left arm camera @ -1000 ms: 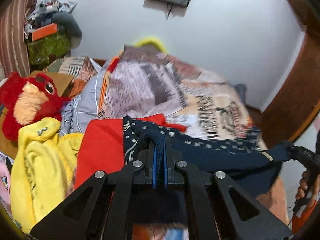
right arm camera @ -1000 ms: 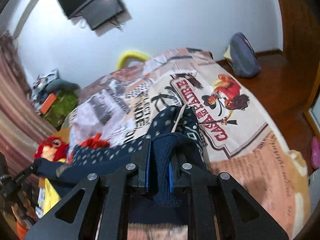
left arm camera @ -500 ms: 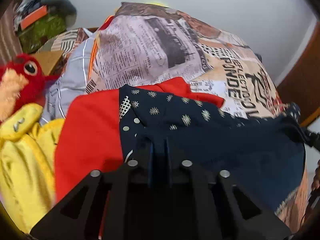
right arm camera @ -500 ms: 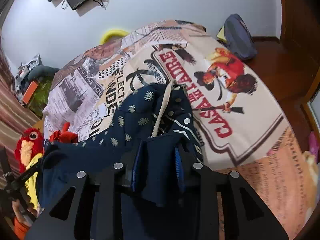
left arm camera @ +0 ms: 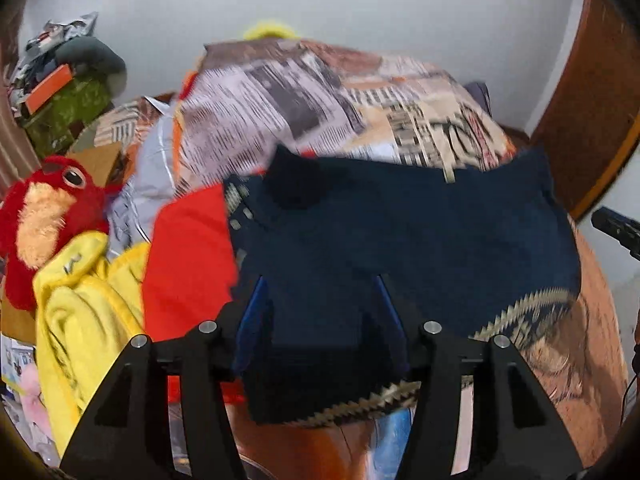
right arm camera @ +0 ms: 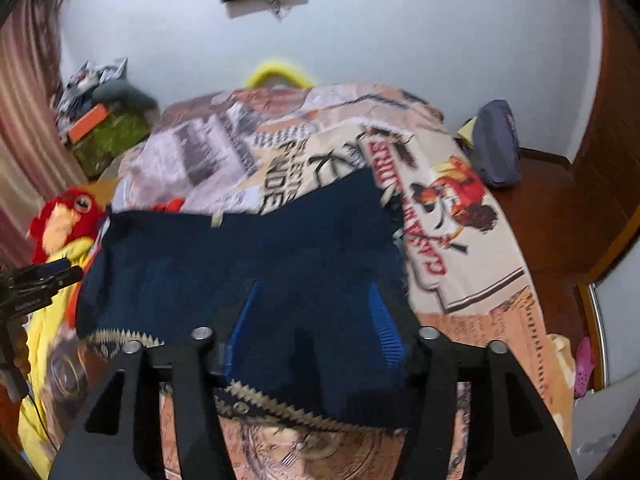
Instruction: Fold large clothes
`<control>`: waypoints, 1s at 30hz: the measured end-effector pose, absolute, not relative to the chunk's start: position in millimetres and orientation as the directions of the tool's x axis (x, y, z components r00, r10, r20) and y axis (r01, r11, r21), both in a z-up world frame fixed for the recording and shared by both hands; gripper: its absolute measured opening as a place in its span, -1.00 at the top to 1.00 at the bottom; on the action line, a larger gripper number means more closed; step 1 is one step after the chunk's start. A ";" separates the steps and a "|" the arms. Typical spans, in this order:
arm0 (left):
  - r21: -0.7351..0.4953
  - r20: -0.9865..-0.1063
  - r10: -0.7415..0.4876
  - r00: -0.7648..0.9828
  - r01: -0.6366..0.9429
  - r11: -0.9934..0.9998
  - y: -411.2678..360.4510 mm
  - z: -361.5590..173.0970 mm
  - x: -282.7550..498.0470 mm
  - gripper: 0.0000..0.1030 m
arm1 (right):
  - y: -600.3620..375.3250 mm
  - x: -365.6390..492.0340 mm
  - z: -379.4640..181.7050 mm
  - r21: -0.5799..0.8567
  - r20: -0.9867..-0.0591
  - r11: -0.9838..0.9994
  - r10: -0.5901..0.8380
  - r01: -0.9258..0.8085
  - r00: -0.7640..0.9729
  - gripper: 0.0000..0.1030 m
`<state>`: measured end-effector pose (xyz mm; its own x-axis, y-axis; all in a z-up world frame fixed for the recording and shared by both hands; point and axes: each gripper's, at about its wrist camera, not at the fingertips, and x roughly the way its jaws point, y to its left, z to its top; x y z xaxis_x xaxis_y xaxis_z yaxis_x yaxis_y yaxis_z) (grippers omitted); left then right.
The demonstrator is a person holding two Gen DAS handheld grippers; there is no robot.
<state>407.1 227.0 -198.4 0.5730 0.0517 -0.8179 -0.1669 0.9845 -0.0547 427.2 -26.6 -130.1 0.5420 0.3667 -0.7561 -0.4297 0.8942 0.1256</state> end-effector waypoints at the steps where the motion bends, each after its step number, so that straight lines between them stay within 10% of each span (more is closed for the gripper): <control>1: -0.058 -0.827 0.043 0.560 -0.162 0.985 223.3 -205.8 407.9 -0.13 | -22.1 426.4 -137.3 0.121 -0.765 0.892 0.363 -0.435 0.532 -0.16; 22: -0.076 -0.781 0.153 0.605 -0.336 0.939 222.7 -228.5 323.9 -0.32 | -19.2 392.4 -177.3 0.095 -0.853 0.898 0.296 -0.430 0.430 -0.46; 30: -0.479 -0.734 -0.145 0.664 -0.354 0.803 250.2 -254.3 295.9 -0.33 | -14.3 369.5 -163.7 0.110 -0.834 0.883 0.331 -0.455 0.441 -0.46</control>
<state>295.9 250.2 -254.3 0.6636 -0.1455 -0.7338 -0.3536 0.8034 -0.4790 369.5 -14.3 -163.7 0.4410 0.3313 -0.8341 -0.4553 0.8835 0.1101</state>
